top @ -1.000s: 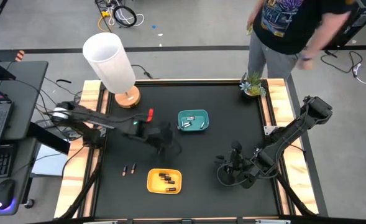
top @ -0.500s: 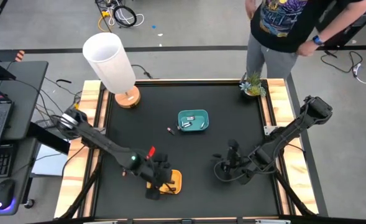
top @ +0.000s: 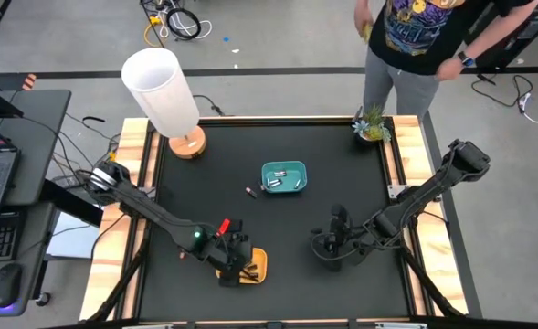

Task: Sort batteries
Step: Put the silver battery into the blue bin

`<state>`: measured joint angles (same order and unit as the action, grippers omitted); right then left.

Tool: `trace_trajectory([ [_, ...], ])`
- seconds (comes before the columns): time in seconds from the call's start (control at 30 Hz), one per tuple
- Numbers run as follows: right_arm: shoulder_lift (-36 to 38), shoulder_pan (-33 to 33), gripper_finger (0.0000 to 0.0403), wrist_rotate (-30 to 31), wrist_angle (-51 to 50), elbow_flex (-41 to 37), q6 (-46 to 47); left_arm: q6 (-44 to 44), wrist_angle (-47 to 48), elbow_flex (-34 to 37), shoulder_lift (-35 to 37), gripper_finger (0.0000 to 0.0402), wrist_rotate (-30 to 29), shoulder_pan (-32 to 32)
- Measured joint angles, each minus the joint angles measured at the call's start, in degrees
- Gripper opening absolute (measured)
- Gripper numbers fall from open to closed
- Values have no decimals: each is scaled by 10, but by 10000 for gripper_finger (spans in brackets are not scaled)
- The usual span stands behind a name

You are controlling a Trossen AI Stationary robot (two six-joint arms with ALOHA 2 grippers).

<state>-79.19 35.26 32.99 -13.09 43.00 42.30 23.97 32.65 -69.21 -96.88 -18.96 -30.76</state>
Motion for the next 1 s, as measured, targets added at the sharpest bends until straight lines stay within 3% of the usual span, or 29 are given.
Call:
trace_trajectory([
  [0.2,49,-1,94,-48,-221,1,161,-30,0,-1,38,164,-79,-5],
  [0.3,54,-8,94,-116,-363,1,257,-57,3,1,44,162,-152,-17],
  [0.4,50,-10,94,-199,-442,0,313,-73,7,1,44,162,-192,-28],
  [0.53,43,-10,94,-273,-478,0,332,-89,6,1,44,162,-204,-32],
  [0.8,42,-14,94,-334,-524,-17,351,-104,7,2,44,162,-205,-31],
  [1.0,42,-14,94,-356,-484,-78,357,-105,10,2,44,162,-205,-34],
])
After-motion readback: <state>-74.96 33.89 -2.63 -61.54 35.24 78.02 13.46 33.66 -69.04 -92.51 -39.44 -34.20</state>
